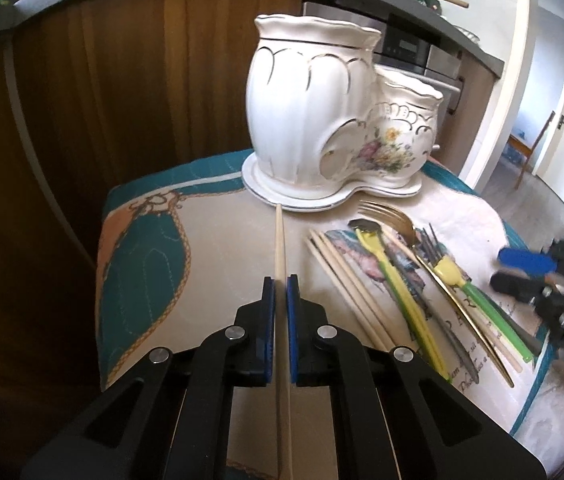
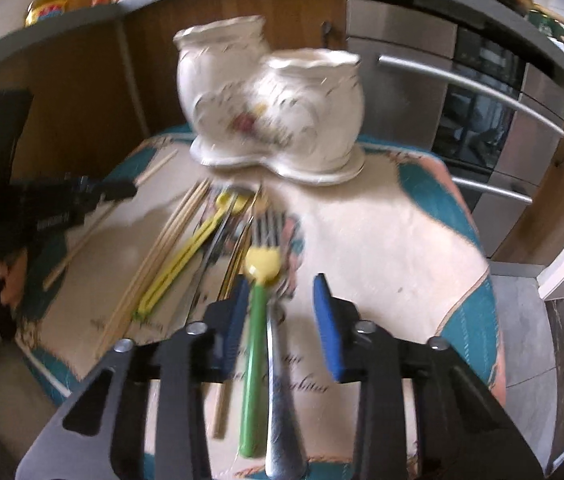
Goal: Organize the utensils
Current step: 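Grasp a wooden chopstick with the left tool while the right tool grasps the green-handled utensil, then lift the chopstick with the left tool while the right tool lifts the green utensil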
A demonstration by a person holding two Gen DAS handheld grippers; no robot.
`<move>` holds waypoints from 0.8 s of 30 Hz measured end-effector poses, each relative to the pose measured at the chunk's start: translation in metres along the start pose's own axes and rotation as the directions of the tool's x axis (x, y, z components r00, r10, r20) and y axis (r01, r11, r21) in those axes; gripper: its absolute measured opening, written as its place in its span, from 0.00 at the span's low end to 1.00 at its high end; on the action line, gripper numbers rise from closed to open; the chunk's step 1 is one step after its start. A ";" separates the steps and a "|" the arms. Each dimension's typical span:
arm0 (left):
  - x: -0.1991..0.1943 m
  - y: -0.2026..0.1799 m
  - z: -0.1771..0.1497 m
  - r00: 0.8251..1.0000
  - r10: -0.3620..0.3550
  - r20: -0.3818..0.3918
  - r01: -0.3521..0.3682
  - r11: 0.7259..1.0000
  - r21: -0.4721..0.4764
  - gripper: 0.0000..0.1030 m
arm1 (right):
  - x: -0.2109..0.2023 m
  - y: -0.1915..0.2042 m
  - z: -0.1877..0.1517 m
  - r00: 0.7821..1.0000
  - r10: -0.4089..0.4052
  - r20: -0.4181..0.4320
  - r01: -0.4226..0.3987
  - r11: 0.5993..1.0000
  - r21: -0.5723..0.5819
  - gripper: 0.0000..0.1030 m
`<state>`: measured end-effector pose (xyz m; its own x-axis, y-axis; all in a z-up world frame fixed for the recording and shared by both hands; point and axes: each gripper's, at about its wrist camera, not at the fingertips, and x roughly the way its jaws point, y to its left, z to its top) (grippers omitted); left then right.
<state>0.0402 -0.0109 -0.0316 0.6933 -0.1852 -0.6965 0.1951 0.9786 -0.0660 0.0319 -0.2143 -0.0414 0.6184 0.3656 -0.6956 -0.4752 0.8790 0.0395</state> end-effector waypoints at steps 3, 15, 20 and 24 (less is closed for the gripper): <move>-0.001 0.000 0.000 1.000 -0.003 0.000 0.003 1.000 0.001 0.06 | 0.003 0.010 -0.005 1.000 -0.007 -0.027 0.005 0.999 -0.049 0.15; -0.001 -0.002 -0.001 1.000 0.007 0.005 -0.007 1.000 0.015 0.06 | 0.012 0.017 -0.006 0.999 -0.027 -0.040 0.023 0.996 -0.092 0.13; 0.000 -0.002 -0.002 1.000 0.002 0.002 -0.002 1.000 0.016 0.06 | 0.016 0.029 -0.006 0.997 -0.068 -0.026 0.063 0.985 -0.163 0.13; 0.000 -0.002 -0.002 1.000 0.001 0.001 -0.001 1.000 0.019 0.06 | 0.018 0.038 -0.009 0.993 -0.116 -0.005 0.111 0.967 -0.231 0.09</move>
<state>0.0382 -0.0129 -0.0326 0.6938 -0.1847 -0.6960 0.2079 0.9768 -0.0520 0.0198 -0.1768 -0.0588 0.6659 0.2599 -0.6993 -0.5349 0.8197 -0.2048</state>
